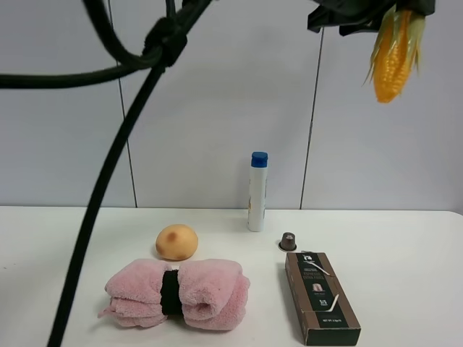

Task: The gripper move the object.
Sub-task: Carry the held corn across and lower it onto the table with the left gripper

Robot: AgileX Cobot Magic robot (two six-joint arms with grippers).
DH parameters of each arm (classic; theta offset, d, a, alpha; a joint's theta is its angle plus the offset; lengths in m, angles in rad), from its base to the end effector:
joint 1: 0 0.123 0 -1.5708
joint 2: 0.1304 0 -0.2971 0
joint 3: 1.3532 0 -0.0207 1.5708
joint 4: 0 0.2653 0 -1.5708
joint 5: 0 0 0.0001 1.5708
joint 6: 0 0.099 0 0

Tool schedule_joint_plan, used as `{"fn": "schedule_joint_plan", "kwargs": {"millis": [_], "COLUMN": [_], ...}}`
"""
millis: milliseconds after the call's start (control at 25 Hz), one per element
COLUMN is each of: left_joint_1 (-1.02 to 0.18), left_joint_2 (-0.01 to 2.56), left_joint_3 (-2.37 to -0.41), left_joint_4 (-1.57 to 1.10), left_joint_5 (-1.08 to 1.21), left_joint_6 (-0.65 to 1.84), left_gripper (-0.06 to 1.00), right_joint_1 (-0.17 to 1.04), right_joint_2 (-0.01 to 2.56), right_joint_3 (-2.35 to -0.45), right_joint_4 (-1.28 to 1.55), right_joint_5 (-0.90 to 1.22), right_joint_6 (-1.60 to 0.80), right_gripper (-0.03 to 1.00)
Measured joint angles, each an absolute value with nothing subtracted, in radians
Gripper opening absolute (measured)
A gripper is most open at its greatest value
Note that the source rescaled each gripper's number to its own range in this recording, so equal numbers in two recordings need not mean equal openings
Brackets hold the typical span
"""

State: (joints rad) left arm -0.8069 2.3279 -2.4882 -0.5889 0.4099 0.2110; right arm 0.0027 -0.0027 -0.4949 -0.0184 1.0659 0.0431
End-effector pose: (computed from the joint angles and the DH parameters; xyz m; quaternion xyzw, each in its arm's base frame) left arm 0.3844 -0.4330 0.3860 0.2436 0.6993 -0.4309 0.5158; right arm 0.0028 -0.0016 0.2787 0.0176 0.8550 0.0027 0.5183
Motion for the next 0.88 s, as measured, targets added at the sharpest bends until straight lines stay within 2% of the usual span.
{"fn": "schedule_joint_plan", "kwargs": {"millis": [280, 880], "left_joint_1": [-0.761, -0.759], "left_joint_2": [2.436, 2.627], "left_joint_3": [-2.490, -2.490], "left_joint_4": [-0.619, -0.688], "left_joint_5": [0.373, 0.362], "left_joint_6": [0.089, 0.006], "left_gripper": [0.00, 0.00], "right_joint_1": [0.003, 0.003], "right_joint_2": [-0.003, -0.003], "right_joint_3": [-0.495, -0.495], "right_joint_4": [-0.018, -0.018], "right_joint_5": [1.066, 1.066], "right_joint_6": [0.043, 0.043], "right_gripper": [1.00, 1.00]}}
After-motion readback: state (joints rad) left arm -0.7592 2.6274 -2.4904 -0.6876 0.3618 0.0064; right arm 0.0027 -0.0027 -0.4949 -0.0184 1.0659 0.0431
